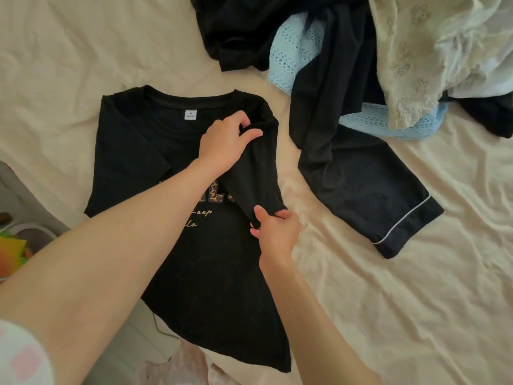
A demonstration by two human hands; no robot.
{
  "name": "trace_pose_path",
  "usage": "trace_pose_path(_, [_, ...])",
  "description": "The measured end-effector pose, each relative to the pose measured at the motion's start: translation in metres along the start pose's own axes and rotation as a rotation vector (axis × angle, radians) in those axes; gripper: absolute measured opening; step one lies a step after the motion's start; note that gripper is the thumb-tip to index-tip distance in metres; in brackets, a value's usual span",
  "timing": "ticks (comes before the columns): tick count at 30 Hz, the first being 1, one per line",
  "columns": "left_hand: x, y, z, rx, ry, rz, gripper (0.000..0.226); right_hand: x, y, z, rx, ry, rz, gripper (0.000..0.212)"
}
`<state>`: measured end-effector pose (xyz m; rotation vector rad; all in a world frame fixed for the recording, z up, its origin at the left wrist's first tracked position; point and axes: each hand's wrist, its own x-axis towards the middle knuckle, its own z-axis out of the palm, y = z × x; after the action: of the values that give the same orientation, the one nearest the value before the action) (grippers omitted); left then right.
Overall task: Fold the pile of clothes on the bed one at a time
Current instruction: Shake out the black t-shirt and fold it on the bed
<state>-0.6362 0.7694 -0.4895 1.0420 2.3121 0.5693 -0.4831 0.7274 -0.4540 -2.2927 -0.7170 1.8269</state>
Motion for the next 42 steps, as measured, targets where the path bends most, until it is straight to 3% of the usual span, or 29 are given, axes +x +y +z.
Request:
trace_pose_path(4, [-0.019,-0.007,-0.004,0.144,0.011,0.112,0.057,0.000,0.016,-0.018,-0.385,0.060,-0.421,0.040])
trace_pose_path(7, [-0.036,-0.014,-0.011,0.250,0.033,0.178,0.067,-0.002,0.023,-0.029,-0.734,0.229,-0.995,0.038])
trace_pose_path(9, [-0.045,-0.021,-0.016,0.339,0.034,0.208,0.065,0.002,0.028,-0.029,-0.979,0.189,-1.272,0.041])
trace_pose_path(12, [-0.060,-0.030,-0.023,0.385,0.048,0.215,0.055,0.011,0.032,-0.027,-1.460,-0.012,-1.181,0.057])
trace_pose_path(14, [-0.074,-0.038,-0.033,0.363,0.090,0.209,0.050,0.016,0.033,-0.027,-1.590,-0.021,-1.130,0.061])
trace_pose_path(19, [-0.127,-0.079,-0.066,0.266,0.236,0.122,0.042,-0.008,0.045,-0.021,-1.524,0.022,-1.155,0.062])
trace_pose_path(22, [-0.155,-0.120,-0.084,0.149,0.275,-0.046,0.043,-0.023,0.068,-0.013,-1.541,-0.029,-1.119,0.060])
trace_pose_path(24, [-0.165,-0.149,-0.090,-0.053,0.261,-0.232,0.048,-0.026,0.086,-0.011,-1.540,-0.026,-1.058,0.059])
trace_pose_path(27, [-0.178,-0.182,-0.090,-0.389,0.140,-0.543,0.044,-0.028,0.111,-0.016,-1.480,0.003,-0.992,0.058])
trace_pose_path(31, [-0.211,-0.208,-0.075,-0.471,-0.088,-0.624,0.016,-0.034,0.136,-0.034,-1.387,0.083,-1.010,0.054])
trace_pose_path(34, [-0.241,-0.217,-0.064,-0.644,-0.177,-0.720,0.023,-0.039,0.149,-0.051,-1.267,0.172,-1.012,0.048])
trace_pose_path(36, [-0.261,-0.219,-0.059,-0.635,-0.250,-0.749,0.030,-0.042,0.156,-0.063,-1.137,0.221,-0.985,0.044])
trace_pose_path(39, [-0.290,-0.224,-0.052,-0.543,-0.383,-0.743,0.038,-0.046,0.161,-0.076,-0.855,0.279,-0.825,0.042])
trace_pose_path(42, [-0.316,-0.233,-0.049,-0.491,-0.466,-0.750,0.030,-0.048,0.162,-0.085,-0.585,0.349,-0.526,0.039])
